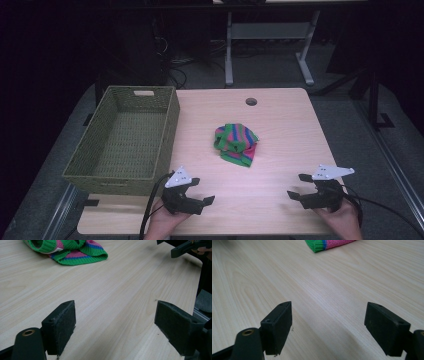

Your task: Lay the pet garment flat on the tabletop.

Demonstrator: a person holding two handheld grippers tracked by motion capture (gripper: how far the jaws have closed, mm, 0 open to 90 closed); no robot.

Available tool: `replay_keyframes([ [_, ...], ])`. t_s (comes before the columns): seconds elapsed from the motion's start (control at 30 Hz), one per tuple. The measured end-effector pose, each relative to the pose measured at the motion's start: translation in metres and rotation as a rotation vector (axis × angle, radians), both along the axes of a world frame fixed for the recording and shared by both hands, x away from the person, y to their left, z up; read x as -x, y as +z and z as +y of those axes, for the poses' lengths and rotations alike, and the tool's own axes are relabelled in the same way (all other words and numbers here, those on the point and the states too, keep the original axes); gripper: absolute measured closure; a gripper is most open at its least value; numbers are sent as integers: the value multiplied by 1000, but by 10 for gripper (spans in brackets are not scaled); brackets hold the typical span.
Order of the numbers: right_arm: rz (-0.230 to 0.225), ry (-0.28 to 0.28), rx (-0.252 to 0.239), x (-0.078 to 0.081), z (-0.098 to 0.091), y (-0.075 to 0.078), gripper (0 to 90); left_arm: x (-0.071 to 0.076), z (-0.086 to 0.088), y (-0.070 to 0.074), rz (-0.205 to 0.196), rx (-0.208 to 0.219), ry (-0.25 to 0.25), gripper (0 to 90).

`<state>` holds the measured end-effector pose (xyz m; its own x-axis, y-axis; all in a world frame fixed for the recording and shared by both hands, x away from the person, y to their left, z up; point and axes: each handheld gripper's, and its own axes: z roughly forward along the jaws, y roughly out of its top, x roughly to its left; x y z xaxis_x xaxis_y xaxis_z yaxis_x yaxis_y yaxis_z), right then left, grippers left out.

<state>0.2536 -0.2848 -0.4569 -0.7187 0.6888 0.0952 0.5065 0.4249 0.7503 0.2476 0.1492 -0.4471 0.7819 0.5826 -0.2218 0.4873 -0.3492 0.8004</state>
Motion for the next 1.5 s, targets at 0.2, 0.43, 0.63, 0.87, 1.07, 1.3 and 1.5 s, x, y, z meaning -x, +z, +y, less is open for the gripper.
replay_keyframes([
  [0.2, 13, 4, 11, -5, -2, 3, 219, 0, 0, 0, 3, 16, 3, 170],
  [0.43, 11, 26, 4, -19, 3, 13, 219, 0, 1, 0, 0, 7, 6, 169],
  [0.63, 27, 30, -16, -30, 8, 23, 219, -1, 3, 0, 0, 13, 10, 169],
  [0.87, 39, 49, 4, -44, 13, 27, 219, -1, 1, 1, -6, 4, 1, 169],
  [1.07, 62, 78, 33, -58, 24, 40, 218, -1, 1, 1, -2, 7, 0, 169],
  [1.3, 73, 111, 45, -72, 35, 51, 218, 0, 1, 2, -12, 8, 2, 169],
  [1.5, 73, 139, 80, -89, 49, 64, 218, -1, 3, 2, -13, 16, 5, 169],
])
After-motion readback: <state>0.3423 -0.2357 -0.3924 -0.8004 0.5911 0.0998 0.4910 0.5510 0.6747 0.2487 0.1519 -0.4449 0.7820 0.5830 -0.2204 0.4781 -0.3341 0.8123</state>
